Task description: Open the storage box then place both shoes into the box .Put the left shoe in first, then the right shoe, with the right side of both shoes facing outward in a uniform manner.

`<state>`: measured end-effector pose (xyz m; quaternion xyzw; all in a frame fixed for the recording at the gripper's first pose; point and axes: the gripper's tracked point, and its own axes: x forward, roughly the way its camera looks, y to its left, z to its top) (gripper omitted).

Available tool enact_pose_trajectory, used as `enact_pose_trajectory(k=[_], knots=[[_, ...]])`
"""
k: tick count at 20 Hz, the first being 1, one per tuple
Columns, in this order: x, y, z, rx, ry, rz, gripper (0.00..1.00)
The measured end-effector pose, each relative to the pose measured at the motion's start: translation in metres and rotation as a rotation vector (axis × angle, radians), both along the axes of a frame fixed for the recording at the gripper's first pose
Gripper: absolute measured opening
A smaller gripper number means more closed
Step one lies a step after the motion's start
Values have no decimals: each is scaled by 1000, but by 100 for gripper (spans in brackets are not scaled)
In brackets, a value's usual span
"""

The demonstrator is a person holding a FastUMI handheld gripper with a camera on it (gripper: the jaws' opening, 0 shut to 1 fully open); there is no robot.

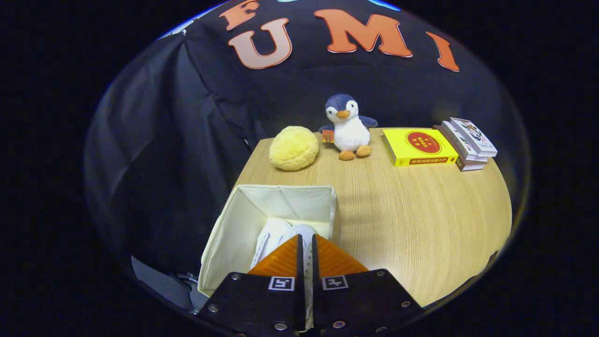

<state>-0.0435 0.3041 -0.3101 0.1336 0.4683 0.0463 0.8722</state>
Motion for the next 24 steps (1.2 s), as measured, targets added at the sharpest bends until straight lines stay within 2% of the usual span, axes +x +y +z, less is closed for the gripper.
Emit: enact_pose_trajectory(k=[4, 6, 7, 8, 9, 11, 15, 19, 24], knots=[[11, -49, 32, -26, -132, -25, 18], [14, -80, 48, -54, -198, -34, 29], [15, -96, 56, -69, -228, -40, 39], [16, -111, 63, -81, -258, -46, 43], [16, -127, 71, -92, -288, -54, 53], [17, -159, 87, -109, -353, -72, 65], [15, -221, 118, -150, -459, -101, 84], [15, -279, 150, -185, -568, -149, 95], [15, -330, 178, -207, -664, -203, 97]])
